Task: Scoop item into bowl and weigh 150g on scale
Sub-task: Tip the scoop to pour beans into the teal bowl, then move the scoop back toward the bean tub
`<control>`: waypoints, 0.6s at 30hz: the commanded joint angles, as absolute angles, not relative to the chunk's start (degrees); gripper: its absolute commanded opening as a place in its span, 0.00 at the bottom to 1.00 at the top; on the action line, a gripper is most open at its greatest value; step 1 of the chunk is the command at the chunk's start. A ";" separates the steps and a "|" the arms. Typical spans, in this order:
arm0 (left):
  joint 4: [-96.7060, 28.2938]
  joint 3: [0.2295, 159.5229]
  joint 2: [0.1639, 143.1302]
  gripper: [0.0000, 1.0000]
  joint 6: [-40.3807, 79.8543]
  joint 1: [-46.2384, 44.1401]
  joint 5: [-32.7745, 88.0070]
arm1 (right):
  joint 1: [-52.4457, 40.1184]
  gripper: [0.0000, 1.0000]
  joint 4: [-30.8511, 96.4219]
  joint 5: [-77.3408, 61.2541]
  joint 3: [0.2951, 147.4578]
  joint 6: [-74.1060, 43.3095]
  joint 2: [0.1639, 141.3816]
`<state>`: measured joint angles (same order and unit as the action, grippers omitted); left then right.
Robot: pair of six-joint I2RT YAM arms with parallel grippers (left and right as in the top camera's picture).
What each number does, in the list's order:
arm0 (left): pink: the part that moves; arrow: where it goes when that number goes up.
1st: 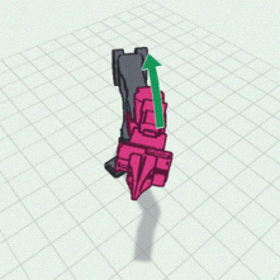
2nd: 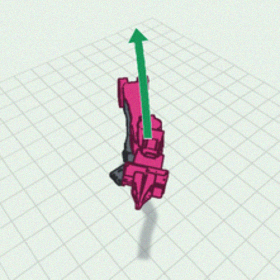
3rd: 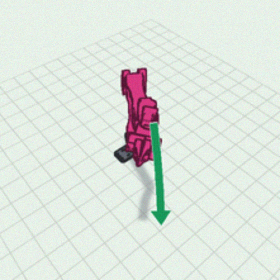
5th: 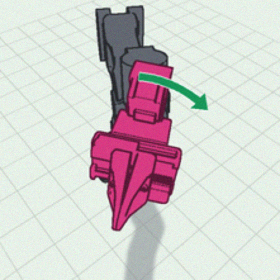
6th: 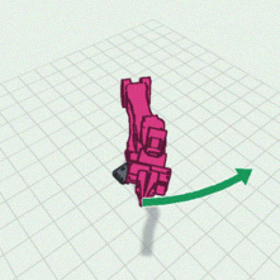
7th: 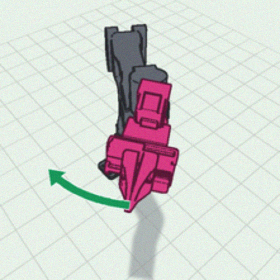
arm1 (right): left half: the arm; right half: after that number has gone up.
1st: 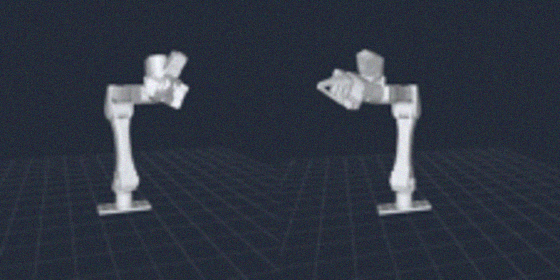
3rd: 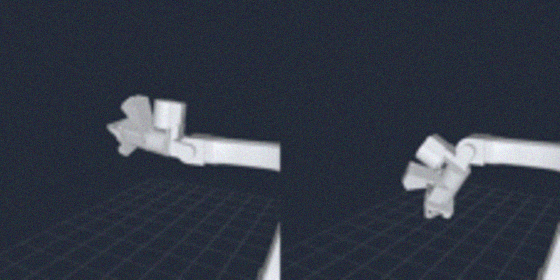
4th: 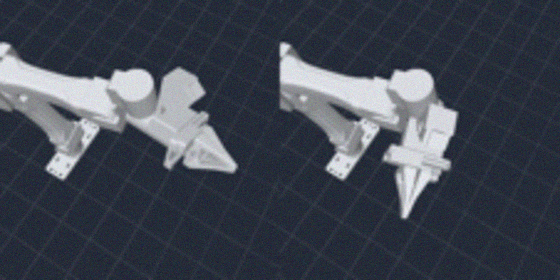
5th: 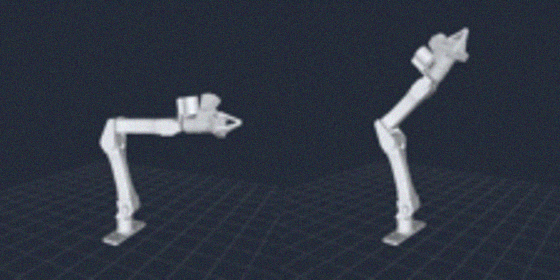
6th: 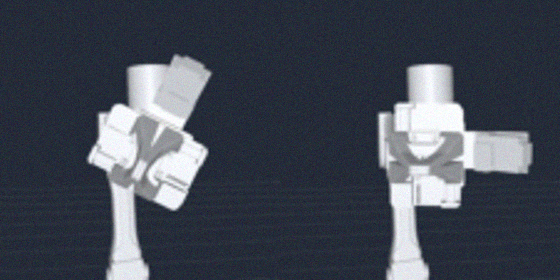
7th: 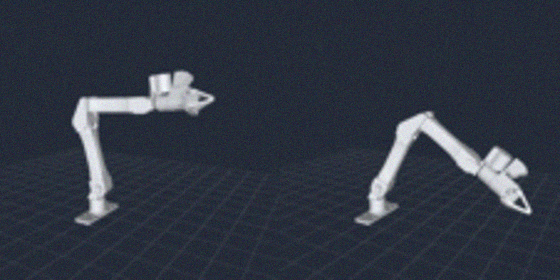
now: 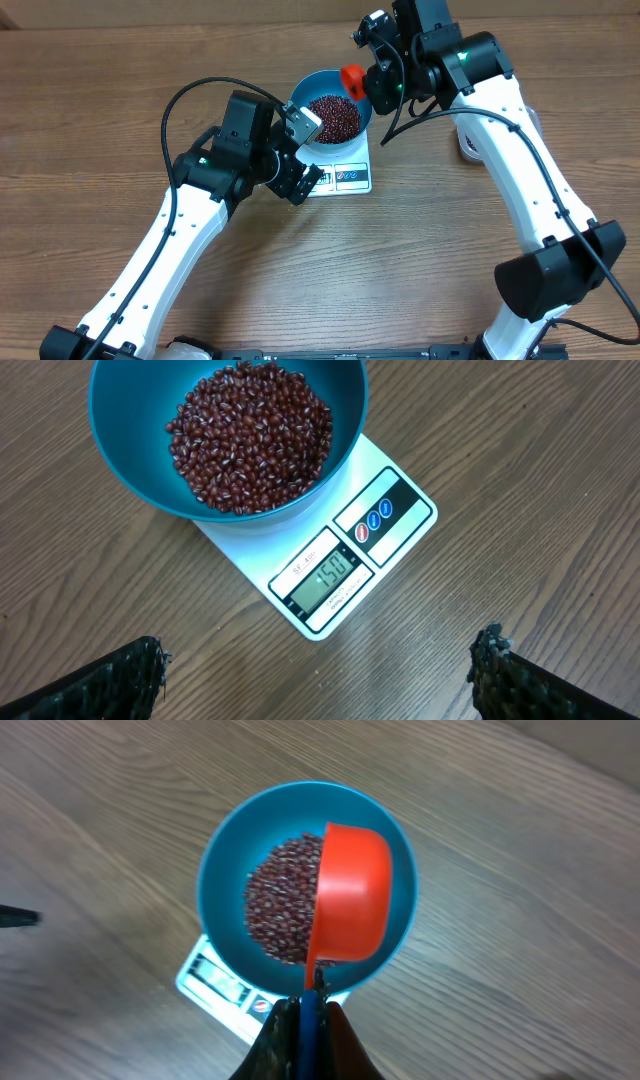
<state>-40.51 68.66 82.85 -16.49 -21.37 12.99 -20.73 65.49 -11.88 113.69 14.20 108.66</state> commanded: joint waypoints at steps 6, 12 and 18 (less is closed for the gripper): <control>-40.32 69.87 82.83 1.00 -16.69 -21.39 12.69 | -11.86 0.04 67.24 -31.00 115.31 13.32 106.61; -40.32 69.87 82.83 1.00 -16.69 -21.39 12.69 | -4.25 0.04 70.63 -42.46 115.31 13.39 106.61; -40.32 69.87 82.83 0.99 -16.69 -21.39 12.69 | 4.60 0.04 73.84 -52.93 115.31 13.58 106.61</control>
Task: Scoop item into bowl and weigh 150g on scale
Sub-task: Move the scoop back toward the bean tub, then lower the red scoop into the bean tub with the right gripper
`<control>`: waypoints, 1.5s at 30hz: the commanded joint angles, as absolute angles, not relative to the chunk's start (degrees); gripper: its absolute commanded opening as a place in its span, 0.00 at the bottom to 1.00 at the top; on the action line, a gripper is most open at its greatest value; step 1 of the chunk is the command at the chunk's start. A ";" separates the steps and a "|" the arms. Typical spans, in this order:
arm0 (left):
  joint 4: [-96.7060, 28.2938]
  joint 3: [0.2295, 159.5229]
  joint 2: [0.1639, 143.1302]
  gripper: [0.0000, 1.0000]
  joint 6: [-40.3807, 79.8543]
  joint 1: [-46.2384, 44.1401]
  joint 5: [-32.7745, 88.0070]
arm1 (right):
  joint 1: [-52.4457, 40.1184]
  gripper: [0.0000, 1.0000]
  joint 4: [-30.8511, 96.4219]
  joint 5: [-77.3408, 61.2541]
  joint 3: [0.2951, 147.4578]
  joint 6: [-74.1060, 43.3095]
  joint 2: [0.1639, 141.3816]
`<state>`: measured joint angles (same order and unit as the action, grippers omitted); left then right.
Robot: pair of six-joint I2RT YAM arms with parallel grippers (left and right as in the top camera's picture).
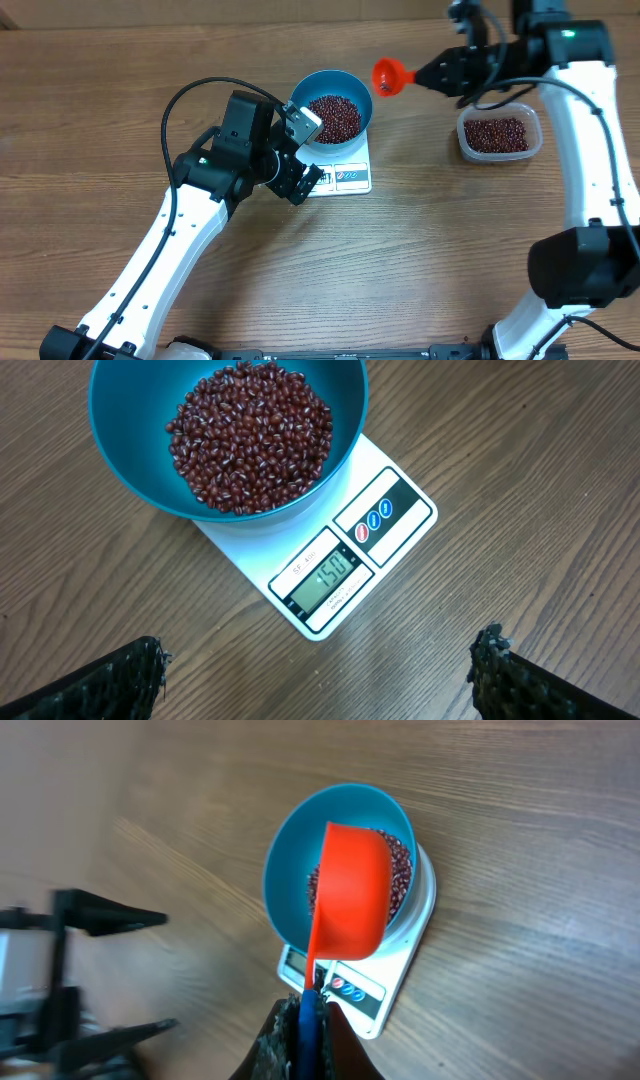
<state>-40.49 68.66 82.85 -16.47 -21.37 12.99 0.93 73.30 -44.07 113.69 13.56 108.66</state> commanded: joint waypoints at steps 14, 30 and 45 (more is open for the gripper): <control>-40.32 69.87 82.83 0.99 -16.69 -21.39 12.69 | 25.04 0.04 84.01 -50.43 115.31 14.00 106.61; -40.32 69.87 82.83 1.00 -16.69 -21.39 12.69 | 11.49 0.04 85.93 6.66 115.11 -3.27 106.61; -40.32 69.87 82.83 1.00 -16.69 -21.39 12.69 | 3.81 0.04 85.38 13.32 115.11 -6.04 106.61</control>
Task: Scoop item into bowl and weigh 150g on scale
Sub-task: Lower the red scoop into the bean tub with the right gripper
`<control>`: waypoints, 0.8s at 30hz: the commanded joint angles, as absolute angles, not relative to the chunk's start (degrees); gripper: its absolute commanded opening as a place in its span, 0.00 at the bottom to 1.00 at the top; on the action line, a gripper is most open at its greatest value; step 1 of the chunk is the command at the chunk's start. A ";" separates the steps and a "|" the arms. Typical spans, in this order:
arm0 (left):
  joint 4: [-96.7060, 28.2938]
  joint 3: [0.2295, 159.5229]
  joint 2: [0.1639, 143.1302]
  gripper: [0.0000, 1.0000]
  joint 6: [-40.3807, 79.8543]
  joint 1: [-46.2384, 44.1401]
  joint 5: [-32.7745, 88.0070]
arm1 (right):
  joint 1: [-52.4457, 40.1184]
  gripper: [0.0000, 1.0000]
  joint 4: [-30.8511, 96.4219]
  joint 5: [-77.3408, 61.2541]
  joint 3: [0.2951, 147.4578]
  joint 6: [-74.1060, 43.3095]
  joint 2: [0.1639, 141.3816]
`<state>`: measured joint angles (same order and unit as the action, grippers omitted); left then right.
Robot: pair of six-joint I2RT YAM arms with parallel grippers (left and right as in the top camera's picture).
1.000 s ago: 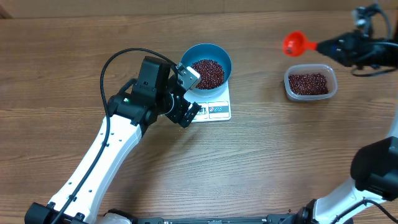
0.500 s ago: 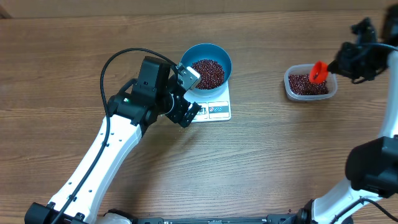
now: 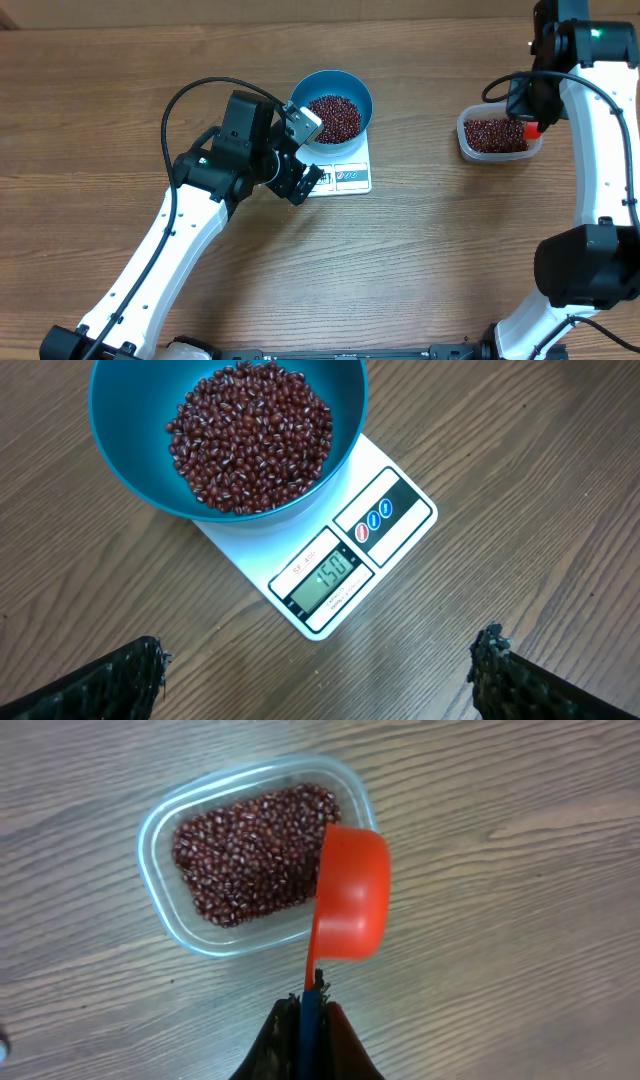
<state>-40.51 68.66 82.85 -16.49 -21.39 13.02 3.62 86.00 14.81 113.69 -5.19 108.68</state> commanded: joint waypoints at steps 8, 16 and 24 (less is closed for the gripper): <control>-40.32 69.87 82.83 1.00 -16.69 -21.39 12.69 | 12.91 0.04 84.73 -8.93 114.69 -7.44 106.61; -40.32 69.87 82.83 0.99 -16.69 -21.39 12.69 | 24.05 0.04 76.66 -29.41 104.25 -5.52 106.61; -40.32 69.87 82.83 1.00 -16.69 -21.39 12.69 | 27.90 0.04 66.89 -37.26 91.09 -6.22 106.61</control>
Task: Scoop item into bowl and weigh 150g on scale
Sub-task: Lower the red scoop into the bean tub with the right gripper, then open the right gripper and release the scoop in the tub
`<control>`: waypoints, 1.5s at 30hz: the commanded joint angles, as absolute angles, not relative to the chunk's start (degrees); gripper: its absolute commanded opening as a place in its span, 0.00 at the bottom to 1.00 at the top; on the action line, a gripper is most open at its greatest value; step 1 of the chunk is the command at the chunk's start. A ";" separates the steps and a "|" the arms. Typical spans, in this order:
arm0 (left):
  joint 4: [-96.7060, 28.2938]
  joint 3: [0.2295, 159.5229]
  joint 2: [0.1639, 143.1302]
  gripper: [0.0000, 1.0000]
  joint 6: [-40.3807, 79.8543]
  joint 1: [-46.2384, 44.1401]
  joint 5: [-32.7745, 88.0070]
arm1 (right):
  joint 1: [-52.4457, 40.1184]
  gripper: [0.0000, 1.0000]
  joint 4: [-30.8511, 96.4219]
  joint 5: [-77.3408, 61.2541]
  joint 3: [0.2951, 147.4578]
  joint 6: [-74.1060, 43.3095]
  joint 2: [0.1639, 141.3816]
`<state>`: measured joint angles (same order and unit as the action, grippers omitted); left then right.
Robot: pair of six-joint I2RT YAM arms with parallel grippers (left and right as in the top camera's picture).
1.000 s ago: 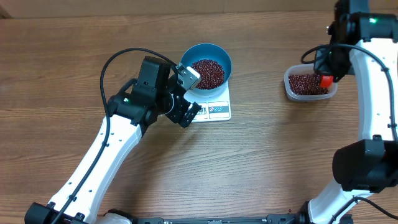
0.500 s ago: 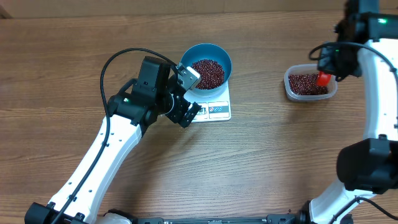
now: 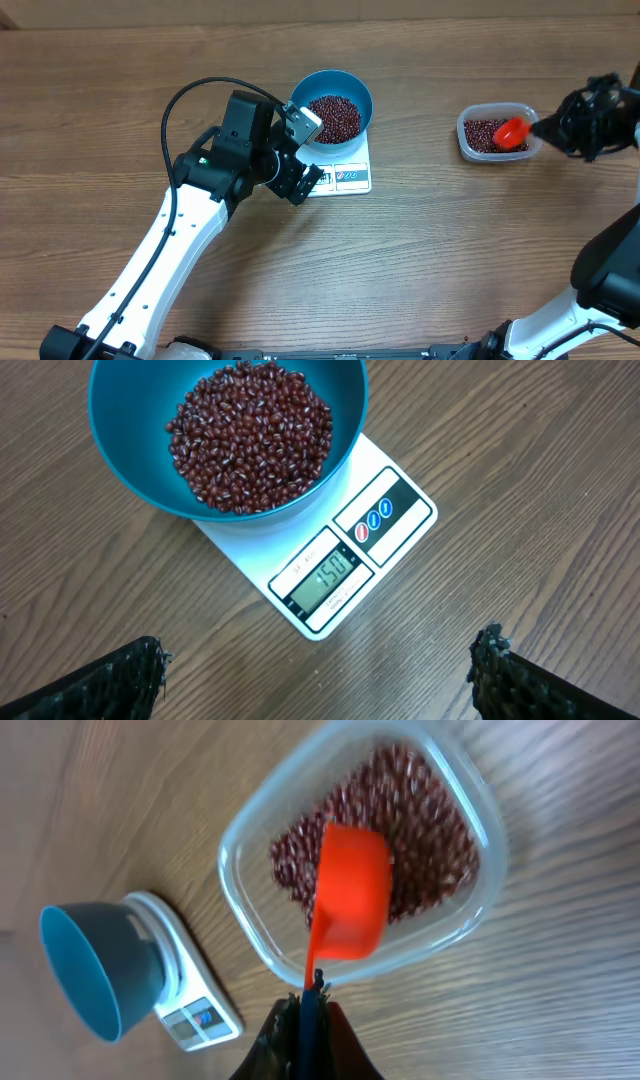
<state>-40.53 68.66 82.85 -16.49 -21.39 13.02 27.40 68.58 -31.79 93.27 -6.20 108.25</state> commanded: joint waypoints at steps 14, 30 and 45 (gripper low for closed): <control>-40.32 69.87 82.83 1.00 -16.69 -21.39 12.69 | 27.77 0.18 68.45 -26.70 90.04 -5.98 106.61; -40.32 69.87 82.83 1.00 -16.69 -21.39 12.69 | 27.70 0.64 72.18 -18.28 90.04 -5.93 106.61; -40.32 69.87 82.83 1.00 -16.69 -21.39 12.69 | 27.68 1.00 76.01 -12.21 92.12 -5.96 106.04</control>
<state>-40.49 68.66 82.85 -16.47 -21.39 12.99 27.70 75.20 -13.19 90.37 -5.98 108.25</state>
